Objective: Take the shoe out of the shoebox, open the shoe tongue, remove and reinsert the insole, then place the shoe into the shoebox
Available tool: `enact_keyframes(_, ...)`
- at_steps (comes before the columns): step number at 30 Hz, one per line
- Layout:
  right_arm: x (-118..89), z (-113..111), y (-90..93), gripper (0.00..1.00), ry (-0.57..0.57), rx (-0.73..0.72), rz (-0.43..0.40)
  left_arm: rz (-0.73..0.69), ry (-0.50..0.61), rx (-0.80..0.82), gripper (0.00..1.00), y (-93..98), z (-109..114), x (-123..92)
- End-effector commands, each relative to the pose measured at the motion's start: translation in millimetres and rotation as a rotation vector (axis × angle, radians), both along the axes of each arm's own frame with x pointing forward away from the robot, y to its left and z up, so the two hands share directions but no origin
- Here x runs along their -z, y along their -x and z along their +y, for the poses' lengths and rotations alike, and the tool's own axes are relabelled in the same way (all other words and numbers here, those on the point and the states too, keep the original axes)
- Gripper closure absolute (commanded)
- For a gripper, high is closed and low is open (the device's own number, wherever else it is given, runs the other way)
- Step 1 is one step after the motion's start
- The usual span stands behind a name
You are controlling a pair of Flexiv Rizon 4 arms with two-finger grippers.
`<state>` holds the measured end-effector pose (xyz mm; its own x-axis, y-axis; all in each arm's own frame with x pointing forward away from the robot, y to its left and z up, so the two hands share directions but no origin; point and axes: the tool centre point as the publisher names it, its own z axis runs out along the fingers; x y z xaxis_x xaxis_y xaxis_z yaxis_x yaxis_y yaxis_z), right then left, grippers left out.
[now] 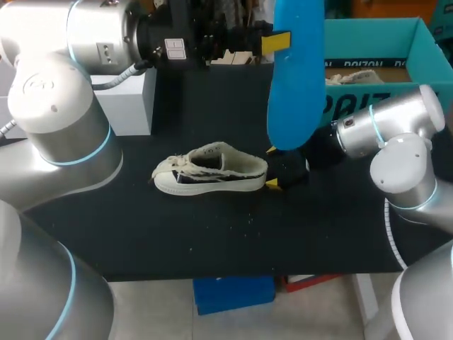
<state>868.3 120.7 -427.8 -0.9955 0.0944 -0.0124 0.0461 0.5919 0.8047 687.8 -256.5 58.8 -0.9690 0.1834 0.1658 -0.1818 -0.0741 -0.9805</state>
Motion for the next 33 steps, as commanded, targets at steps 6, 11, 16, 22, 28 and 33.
enact_keyframes(6,10.6,1.4,0.0,0.0,-0.026,0.008,0.01,0.0,0.001,-0.004,1.0,0.4,-1.7,0.4)
enact_keyframes(11,8.5,-0.5,-0.5,0.0,-0.015,0.004,0.007,0.0,0.001,-0.004,1.0,0.4,-1.7,0.4)
enact_keyframes(16,-6.8,-5.4,-4.7,0.0,0.142,-0.02,-0.04,0.0,0.001,-0.004,1.0,0.4,-1.7,0.4)
enact_keyframes(22,-30.9,-6.2,-16.9,0.0,0.363,-0.044,-0.107,0.0,0.001,-0.004,1.0,0.4,-1.7,0.4)
enact_keyframes(28,-45.7,6.0,-30.9,0.0,0.59,-0.101,-0.155,0.0,0.001,-0.004,1.0,0.4,-1.7,0.4)
enact_keyframes(33,-55.3,21.0,-41.9,0.0,0.708,-0.146,-0.198,0.0,0.001,-0.004,1.0,0.4,-1.7,0.4)
